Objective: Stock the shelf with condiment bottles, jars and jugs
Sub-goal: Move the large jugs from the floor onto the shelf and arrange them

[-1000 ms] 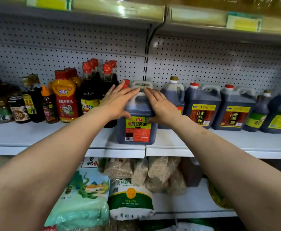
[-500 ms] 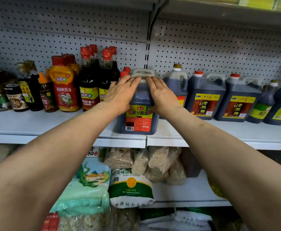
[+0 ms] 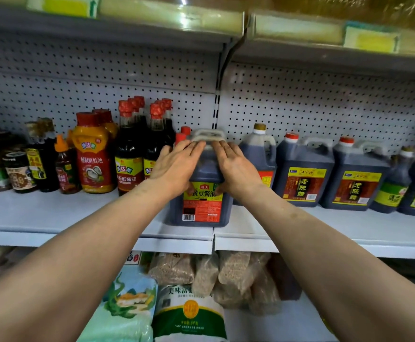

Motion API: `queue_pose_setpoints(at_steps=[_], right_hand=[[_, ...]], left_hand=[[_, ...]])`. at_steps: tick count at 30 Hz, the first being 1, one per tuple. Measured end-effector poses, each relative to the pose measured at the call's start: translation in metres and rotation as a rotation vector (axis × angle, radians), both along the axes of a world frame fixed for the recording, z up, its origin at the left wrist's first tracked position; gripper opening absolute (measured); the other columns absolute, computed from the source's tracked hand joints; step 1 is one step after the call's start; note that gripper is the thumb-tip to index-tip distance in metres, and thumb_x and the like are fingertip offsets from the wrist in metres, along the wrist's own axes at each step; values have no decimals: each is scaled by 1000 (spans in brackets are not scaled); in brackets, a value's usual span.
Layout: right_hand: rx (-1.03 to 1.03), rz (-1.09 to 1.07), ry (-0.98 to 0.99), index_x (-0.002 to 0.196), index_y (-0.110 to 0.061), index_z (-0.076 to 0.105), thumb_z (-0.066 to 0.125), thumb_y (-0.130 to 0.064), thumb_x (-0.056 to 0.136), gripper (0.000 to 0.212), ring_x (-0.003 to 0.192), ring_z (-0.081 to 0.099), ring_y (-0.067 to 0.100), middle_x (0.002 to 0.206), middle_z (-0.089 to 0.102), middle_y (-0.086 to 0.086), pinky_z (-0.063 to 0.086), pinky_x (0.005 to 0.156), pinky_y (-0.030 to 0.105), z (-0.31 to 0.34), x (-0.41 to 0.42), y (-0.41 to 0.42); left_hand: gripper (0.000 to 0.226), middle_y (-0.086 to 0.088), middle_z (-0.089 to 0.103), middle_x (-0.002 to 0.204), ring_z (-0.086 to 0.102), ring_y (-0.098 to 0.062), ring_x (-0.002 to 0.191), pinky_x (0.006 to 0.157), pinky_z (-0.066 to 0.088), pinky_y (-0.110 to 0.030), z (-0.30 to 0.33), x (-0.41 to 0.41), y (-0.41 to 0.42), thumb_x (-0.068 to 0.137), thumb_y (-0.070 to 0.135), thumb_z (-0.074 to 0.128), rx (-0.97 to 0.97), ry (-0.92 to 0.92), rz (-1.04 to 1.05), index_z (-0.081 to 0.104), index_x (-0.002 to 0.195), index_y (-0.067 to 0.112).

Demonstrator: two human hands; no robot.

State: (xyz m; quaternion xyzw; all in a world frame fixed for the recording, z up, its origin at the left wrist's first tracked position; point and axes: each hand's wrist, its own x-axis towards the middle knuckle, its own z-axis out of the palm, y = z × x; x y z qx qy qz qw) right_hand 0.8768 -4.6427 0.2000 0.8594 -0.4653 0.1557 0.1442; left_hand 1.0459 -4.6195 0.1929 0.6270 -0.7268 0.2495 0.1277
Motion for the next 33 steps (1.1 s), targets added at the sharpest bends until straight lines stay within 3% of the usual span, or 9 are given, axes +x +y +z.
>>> queue_pose_setpoints(at_steps=[6, 9, 11, 27, 33], right_hand=[[5, -3, -30, 156, -5, 7, 94, -29, 55, 135, 150, 16, 32, 162, 19, 14, 26, 119, 38, -1, 6, -19], [3, -4, -46, 157, -5, 7, 93, -30, 55, 136, 150, 16, 33, 162, 19, 15, 19, 120, 34, -3, 10, -31], [10, -4, -62, 157, -6, 6, 93, -29, 56, 135, 150, 15, 33, 163, 18, 15, 18, 120, 34, -4, 12, -39], [27, 32, -115, 157, -8, 13, 94, -25, 56, 130, 151, 13, 33, 163, 18, 13, 15, 121, 33, -7, 18, -72], [44, -3, -101, 157, -7, 5, 91, -27, 63, 129, 152, 8, 31, 165, 10, 14, 5, 119, 27, -5, 21, -67]], left_hand=[[125, 0, 29, 158, 21, -19, 144, 106, 26, -40, 2, 4, -16, 58, 42, 88, -6, -26, -7, 12, 155, 15], [127, -3, 26, 159, 17, -20, 147, 121, 10, -38, 1, 7, -29, 59, 42, 88, 16, -9, -17, 11, 155, 14], [128, -5, 23, 160, 14, -21, 149, 123, 2, -34, 1, 11, -40, 59, 39, 90, 42, 28, -36, 10, 156, 14], [131, -7, 32, 156, 21, -24, 144, 117, 11, -32, -2, 30, -73, 54, 42, 91, 14, 41, -95, 13, 155, 14], [130, -7, 21, 161, 13, -23, 148, 118, -2, -29, -4, 25, -69, 61, 39, 88, 30, 40, -45, 4, 156, 14]])
